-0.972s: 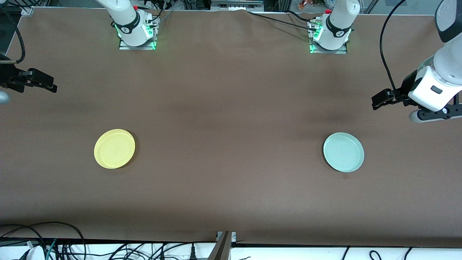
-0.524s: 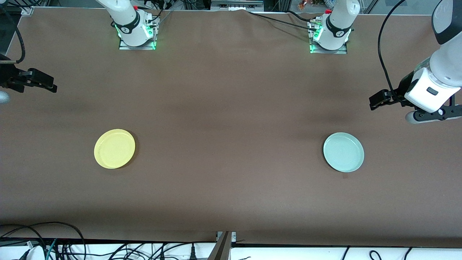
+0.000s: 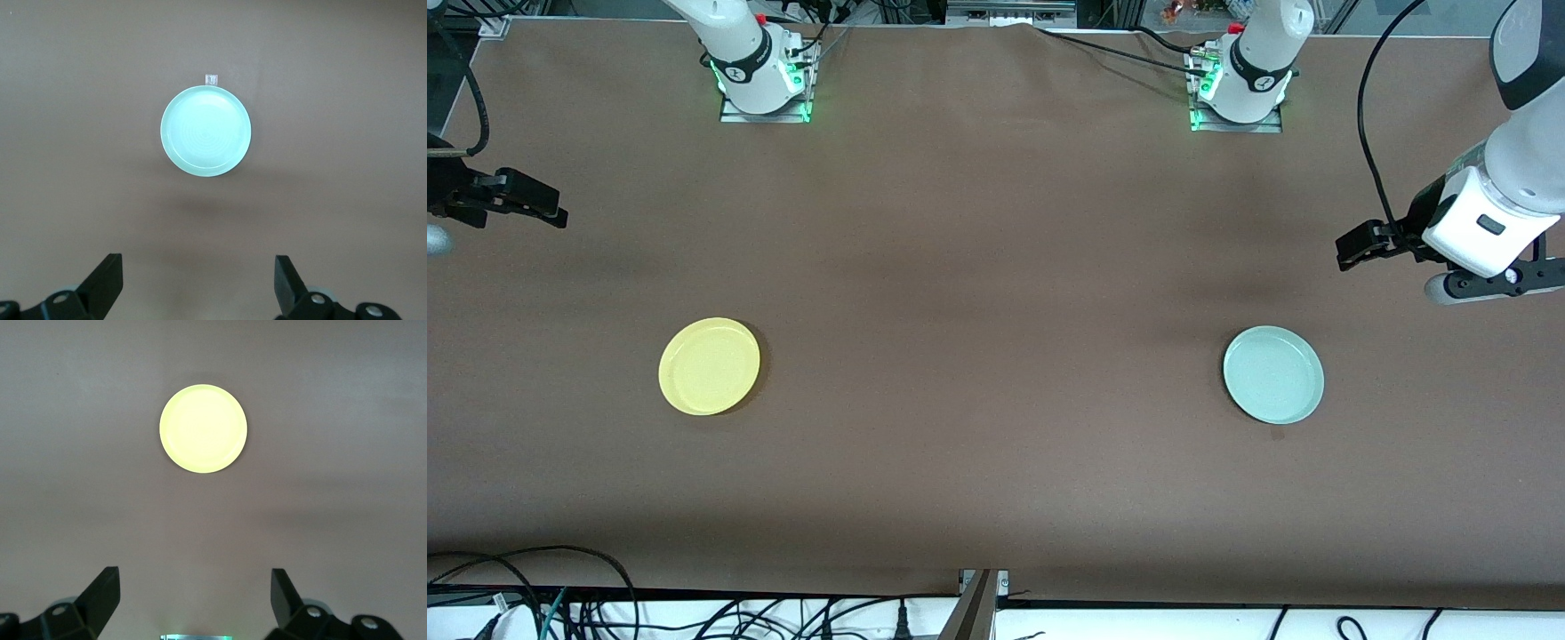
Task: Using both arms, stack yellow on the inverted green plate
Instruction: 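Move the left gripper down to the rim of the green plate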
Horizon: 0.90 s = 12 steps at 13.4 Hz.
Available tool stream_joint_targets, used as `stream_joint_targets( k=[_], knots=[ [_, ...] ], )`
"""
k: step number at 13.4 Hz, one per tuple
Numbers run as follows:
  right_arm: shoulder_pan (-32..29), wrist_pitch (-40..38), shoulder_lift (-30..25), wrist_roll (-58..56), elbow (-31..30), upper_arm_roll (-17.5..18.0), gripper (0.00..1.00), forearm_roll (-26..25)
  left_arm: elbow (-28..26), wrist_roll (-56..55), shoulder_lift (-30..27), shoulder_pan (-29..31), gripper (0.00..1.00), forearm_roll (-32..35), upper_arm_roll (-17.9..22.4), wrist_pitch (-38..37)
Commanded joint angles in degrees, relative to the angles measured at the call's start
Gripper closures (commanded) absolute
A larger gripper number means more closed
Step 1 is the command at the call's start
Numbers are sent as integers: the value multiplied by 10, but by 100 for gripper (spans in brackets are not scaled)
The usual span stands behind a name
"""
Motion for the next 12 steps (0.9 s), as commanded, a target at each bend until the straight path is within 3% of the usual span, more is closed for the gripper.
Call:
stream_joint_targets(
  k=[1,6,12],
  knots=[
    [-7,-4,8,-6,15,2,0,11,7,-7,2,-3,0,7,0,-8],
    [-7,-3,7,-6,15,2,0,11,9,-6,12,-6,0,28,-1,-1],
    [-7,-3,8,-5,15,2,0,11,26,-14,34,-15,0,8,-4,22]
  ],
)
